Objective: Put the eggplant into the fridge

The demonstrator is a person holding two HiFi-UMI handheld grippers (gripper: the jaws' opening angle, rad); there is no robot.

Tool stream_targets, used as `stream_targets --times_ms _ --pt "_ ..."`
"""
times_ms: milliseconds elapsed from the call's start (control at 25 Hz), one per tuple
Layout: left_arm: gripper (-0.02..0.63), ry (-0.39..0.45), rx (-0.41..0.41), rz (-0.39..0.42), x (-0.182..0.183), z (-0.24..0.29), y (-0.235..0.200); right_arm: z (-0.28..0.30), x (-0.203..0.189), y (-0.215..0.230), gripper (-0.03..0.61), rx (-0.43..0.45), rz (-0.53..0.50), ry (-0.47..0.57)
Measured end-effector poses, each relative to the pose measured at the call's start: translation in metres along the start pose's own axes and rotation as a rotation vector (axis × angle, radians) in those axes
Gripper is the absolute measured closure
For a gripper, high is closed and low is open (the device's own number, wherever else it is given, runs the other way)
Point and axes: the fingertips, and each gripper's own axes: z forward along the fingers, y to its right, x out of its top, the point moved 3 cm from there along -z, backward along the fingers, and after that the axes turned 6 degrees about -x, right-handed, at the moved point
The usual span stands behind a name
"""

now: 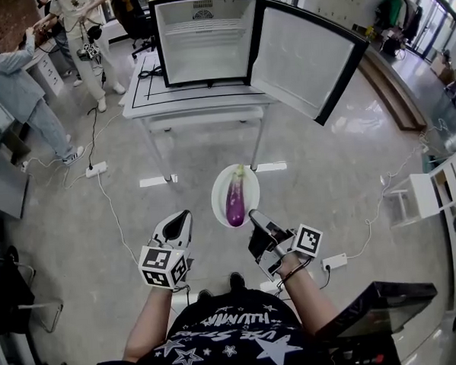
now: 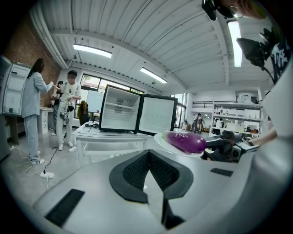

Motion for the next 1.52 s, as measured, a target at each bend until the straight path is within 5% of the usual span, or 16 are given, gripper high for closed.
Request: stream_targets --times_ms 1000,1520 --pt "0.606 0.015 0.14 -0.02 0.011 0.062 0.011 0.007 0.085 0.025 0.557 0.017 0.052 -0.091" --pt "0.606 -0.004 0.043 -0.026 0.031 0.138 -0.034 0.056 0.129 0.034 0.557 -0.018 0.044 -0.03"
